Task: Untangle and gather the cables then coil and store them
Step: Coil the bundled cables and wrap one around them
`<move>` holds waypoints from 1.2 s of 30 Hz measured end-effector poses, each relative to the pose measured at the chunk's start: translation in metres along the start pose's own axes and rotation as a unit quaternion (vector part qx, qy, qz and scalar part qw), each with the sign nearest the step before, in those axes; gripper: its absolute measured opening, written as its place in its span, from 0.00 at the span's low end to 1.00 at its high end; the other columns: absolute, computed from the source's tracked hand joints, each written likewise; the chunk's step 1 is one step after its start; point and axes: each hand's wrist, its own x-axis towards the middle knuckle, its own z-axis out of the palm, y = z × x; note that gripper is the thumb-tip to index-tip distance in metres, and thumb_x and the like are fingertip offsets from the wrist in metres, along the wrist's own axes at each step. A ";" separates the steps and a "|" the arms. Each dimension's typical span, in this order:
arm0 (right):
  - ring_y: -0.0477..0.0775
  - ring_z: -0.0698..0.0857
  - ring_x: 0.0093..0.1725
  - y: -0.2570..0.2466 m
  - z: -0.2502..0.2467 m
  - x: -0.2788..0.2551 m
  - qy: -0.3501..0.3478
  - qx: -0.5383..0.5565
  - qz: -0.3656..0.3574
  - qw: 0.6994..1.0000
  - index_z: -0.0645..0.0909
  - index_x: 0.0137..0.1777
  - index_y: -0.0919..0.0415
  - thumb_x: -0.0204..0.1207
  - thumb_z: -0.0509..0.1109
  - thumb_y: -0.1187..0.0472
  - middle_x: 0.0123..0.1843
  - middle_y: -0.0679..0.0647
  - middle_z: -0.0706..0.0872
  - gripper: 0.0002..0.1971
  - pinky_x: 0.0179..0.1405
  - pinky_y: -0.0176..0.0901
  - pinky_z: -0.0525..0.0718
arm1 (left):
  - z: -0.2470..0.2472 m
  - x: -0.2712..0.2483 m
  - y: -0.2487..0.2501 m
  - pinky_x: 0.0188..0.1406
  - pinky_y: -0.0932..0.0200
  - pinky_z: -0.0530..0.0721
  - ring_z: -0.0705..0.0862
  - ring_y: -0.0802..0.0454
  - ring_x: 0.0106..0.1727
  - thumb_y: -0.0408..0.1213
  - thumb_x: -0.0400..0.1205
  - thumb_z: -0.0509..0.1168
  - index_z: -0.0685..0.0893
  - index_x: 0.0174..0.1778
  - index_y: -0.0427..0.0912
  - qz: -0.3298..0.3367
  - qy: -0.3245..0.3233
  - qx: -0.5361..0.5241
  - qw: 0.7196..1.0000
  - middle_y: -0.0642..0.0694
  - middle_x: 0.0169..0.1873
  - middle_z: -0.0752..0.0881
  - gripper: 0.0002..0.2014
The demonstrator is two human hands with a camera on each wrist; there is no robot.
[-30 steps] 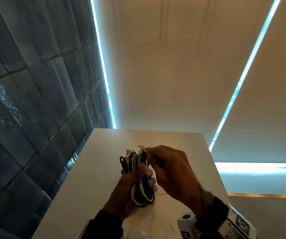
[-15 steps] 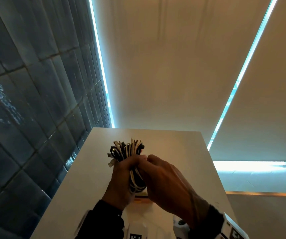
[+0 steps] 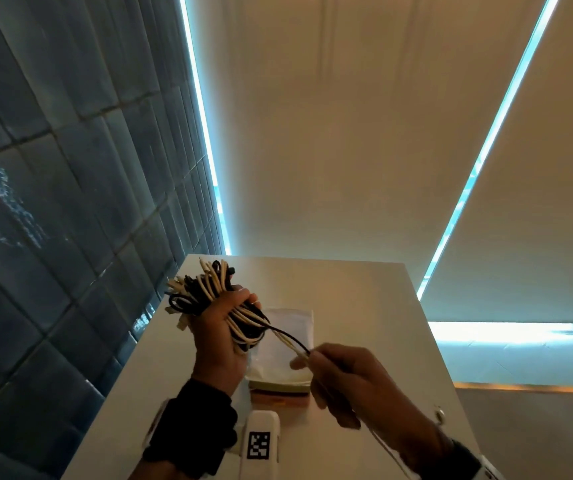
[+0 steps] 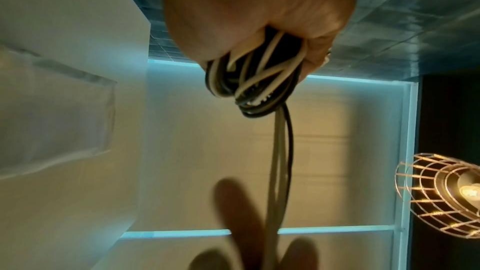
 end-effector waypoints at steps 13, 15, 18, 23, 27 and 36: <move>0.42 0.69 0.26 0.027 0.011 0.017 -0.207 0.035 0.002 0.978 0.88 0.42 0.49 0.85 0.62 0.60 0.28 0.42 0.76 0.15 0.27 0.30 0.68 | 0.029 -0.039 0.019 0.37 0.55 0.87 0.86 0.48 0.33 0.30 0.62 0.76 0.87 0.50 0.34 -0.248 -0.198 -0.086 0.945 0.41 0.35 0.85 0.19; 0.38 0.71 0.26 0.032 -0.005 0.025 -0.200 -0.098 0.024 0.975 0.86 0.41 0.53 0.85 0.62 0.54 0.24 0.39 0.77 0.14 0.29 0.27 0.71 | 0.028 -0.046 0.022 0.43 0.50 0.88 0.88 0.43 0.37 0.31 0.54 0.82 0.89 0.43 0.34 -0.268 -0.252 -0.061 0.928 0.40 0.35 0.87 0.21; 0.36 0.75 0.26 0.030 -0.034 0.037 -0.126 -0.284 0.002 0.950 0.84 0.33 0.54 0.82 0.66 0.50 0.23 0.38 0.80 0.17 0.33 0.26 0.71 | 0.021 -0.052 0.022 0.68 0.37 0.76 0.86 0.35 0.60 0.33 0.53 0.81 0.91 0.41 0.36 -0.251 -0.302 0.041 0.919 0.35 0.42 0.90 0.20; 0.35 0.78 0.27 -0.008 -0.057 0.043 -0.062 -0.371 -0.074 0.924 0.75 0.31 0.41 0.78 0.72 0.54 0.26 0.38 0.80 0.15 0.30 0.24 0.74 | 0.011 -0.056 0.012 0.67 0.23 0.71 0.79 0.31 0.69 0.27 0.59 0.72 0.91 0.52 0.39 -0.262 -0.261 0.145 0.918 0.30 0.66 0.81 0.23; 0.40 0.80 0.32 -0.034 -0.067 0.045 -0.076 -0.441 -0.134 0.884 0.82 0.39 0.51 0.77 0.72 0.53 0.32 0.41 0.80 0.06 0.34 0.28 0.77 | 0.002 -0.057 0.002 0.62 0.27 0.77 0.82 0.29 0.65 0.25 0.59 0.70 0.87 0.58 0.38 -0.334 -0.265 0.096 0.900 0.29 0.64 0.83 0.28; 0.39 0.84 0.41 -0.050 -0.068 0.057 -0.073 -0.484 -0.212 0.846 0.86 0.49 0.55 0.76 0.74 0.58 0.41 0.36 0.81 0.04 0.39 0.26 0.79 | -0.005 -0.061 -0.001 0.45 0.46 0.83 0.85 0.44 0.38 0.30 0.56 0.81 0.89 0.44 0.34 -0.335 -0.318 0.058 0.885 0.36 0.43 0.86 0.20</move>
